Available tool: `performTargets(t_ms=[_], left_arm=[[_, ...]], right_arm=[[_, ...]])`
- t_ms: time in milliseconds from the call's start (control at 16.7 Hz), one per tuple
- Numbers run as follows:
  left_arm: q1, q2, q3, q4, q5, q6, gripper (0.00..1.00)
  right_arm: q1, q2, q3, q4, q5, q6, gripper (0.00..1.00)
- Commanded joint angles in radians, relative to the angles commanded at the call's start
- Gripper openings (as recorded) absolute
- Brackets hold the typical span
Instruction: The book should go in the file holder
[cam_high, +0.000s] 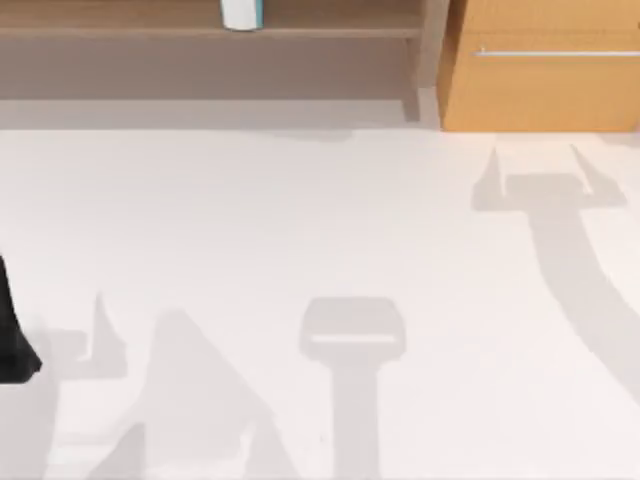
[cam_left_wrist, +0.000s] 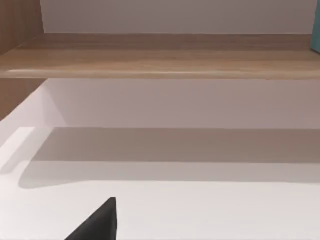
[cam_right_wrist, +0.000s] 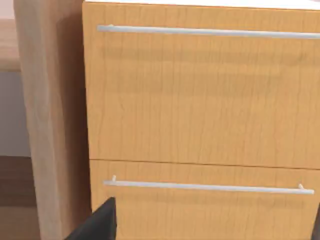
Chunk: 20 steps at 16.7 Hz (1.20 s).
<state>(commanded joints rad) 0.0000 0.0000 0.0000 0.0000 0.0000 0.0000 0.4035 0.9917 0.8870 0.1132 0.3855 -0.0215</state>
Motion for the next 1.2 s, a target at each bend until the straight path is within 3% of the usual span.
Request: performTargets(t_ms=[720, 960, 1200], left_arm=[[0.0, 0.0, 0.0, 0.0, 0.0, 0.0, 1.0], [0.0, 0.0, 0.0, 0.0, 0.0, 0.0, 1.0], [0.0, 0.0, 0.0, 0.0, 0.0, 0.0, 1.0]], right_arm=[[0.348, 1.248, 1.016, 0.217, 0.376, 0.003, 1.0], [0.391, 1.494, 1.214, 0.27, 0.436, 0.007, 1.0], [0.401, 1.575, 1.284, 0.29, 0.456, 0.009, 1.0]])
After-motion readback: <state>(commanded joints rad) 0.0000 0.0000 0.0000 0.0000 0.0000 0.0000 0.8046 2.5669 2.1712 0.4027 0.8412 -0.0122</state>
